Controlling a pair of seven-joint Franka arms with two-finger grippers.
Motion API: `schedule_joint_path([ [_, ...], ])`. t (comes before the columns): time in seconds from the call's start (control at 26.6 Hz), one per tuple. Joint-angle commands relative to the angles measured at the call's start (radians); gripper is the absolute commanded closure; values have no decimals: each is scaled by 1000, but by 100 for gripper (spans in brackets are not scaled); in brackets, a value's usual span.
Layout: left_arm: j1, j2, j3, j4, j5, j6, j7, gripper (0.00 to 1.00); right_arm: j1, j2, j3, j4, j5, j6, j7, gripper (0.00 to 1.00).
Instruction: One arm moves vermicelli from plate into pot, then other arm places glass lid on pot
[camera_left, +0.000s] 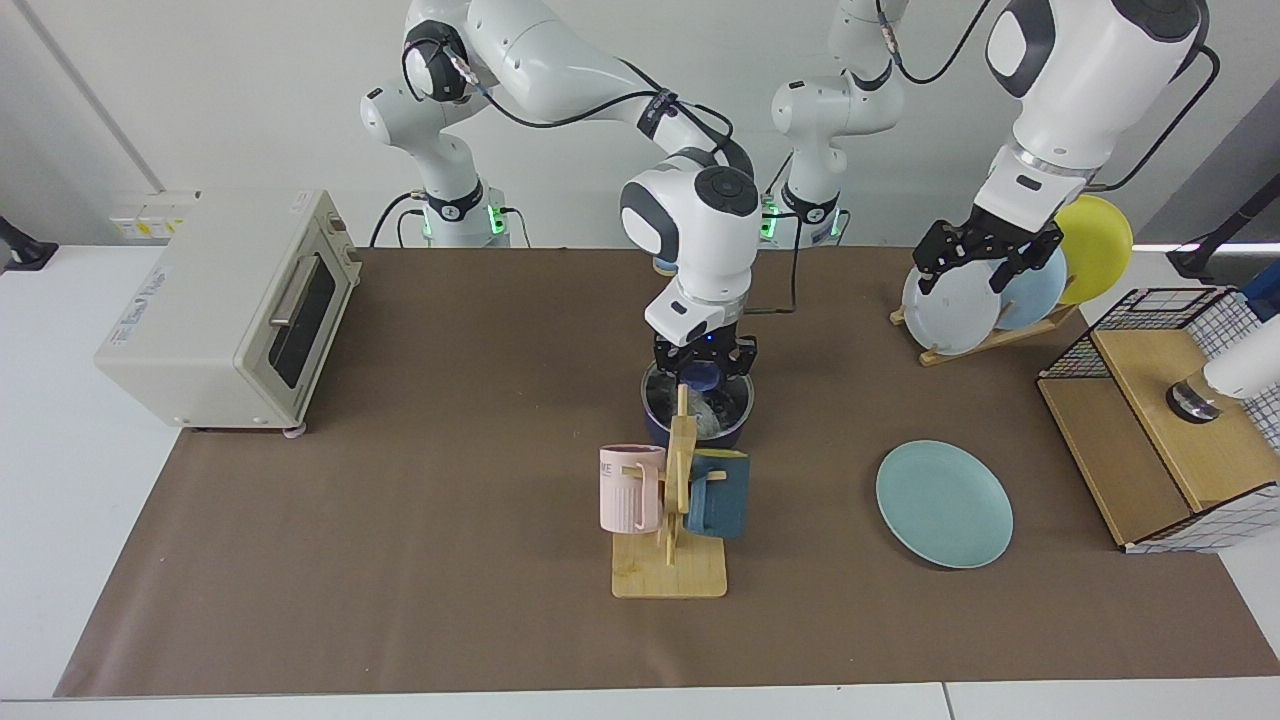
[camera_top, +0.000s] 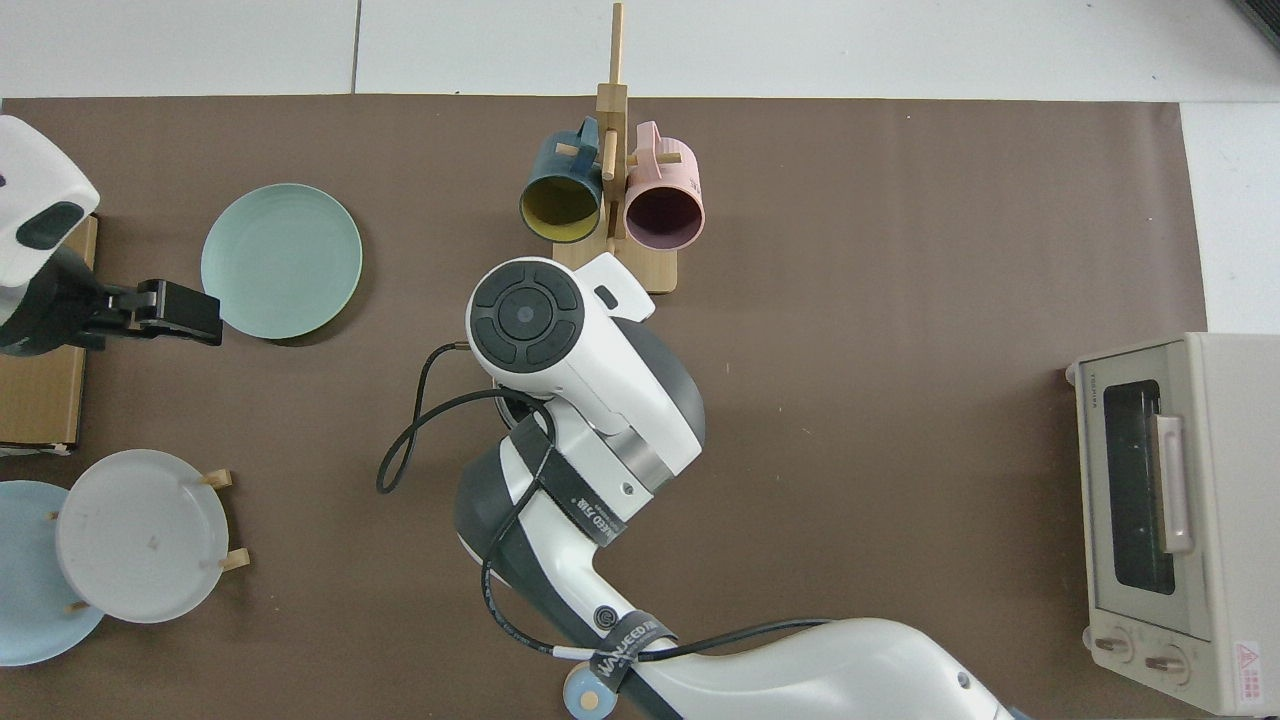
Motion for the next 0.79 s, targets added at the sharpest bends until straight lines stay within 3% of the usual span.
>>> schedule_joint_path([
  [0.0, -1, -17, 6, -27, -18, 21, 9, 0, -9, 6, 10, 15, 2, 12, 31, 23],
  [0.08, -1, -17, 6, -27, -18, 21, 9, 0, -9, 6, 10, 15, 1, 12, 31, 2],
  [0.75, -1, -17, 6, -26, -18, 21, 12, 0, -6, 6, 10, 16, -4, 9, 34, 1],
])
